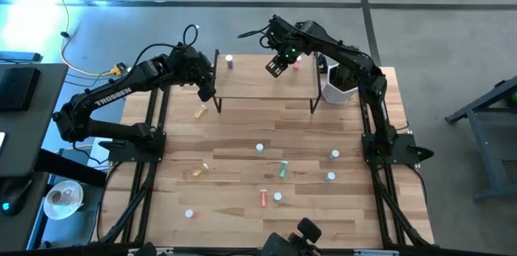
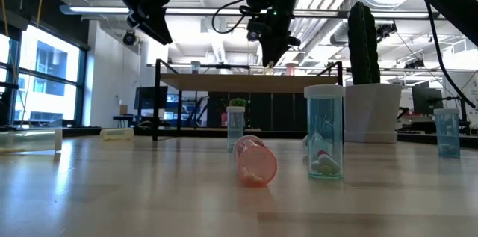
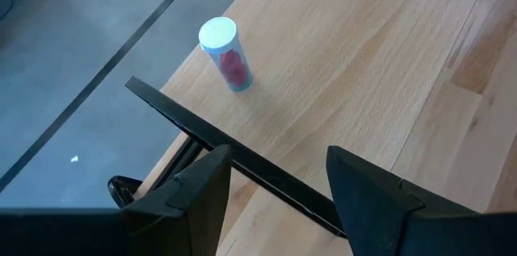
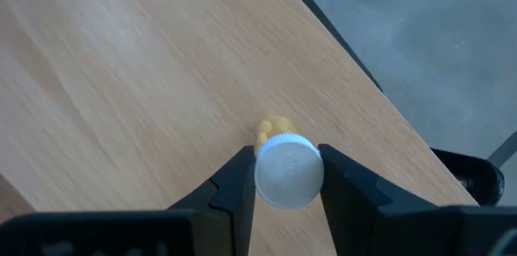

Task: Pick and place medicine bottles onto shelf by color
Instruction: Put the yellow pill bottle on the shelf

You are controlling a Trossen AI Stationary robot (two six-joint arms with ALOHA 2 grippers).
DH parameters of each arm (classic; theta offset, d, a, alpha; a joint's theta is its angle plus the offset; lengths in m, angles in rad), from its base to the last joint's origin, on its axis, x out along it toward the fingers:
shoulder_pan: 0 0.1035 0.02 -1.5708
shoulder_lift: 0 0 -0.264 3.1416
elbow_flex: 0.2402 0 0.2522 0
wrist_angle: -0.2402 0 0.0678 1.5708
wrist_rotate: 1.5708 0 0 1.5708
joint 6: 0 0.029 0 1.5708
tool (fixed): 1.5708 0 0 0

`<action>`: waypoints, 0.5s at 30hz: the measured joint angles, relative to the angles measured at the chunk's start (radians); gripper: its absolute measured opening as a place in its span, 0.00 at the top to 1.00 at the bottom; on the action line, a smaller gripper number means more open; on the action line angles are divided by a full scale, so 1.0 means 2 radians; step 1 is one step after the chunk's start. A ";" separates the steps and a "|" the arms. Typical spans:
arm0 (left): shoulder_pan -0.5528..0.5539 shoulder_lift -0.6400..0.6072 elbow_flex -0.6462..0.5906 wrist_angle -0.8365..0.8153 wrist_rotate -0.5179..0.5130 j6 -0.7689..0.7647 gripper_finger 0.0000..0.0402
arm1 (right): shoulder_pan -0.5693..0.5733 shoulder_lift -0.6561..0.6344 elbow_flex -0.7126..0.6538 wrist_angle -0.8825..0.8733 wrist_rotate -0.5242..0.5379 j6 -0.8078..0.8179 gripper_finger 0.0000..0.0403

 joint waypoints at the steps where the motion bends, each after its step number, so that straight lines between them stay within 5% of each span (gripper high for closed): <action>1: 0.000 0.000 0.000 0.000 0.000 0.000 0.51 | 0.001 0.000 0.000 0.000 0.000 0.001 0.73; 15: 0.000 0.000 0.000 0.000 0.000 0.000 0.51 | 0.001 0.000 0.000 0.013 0.030 0.009 0.57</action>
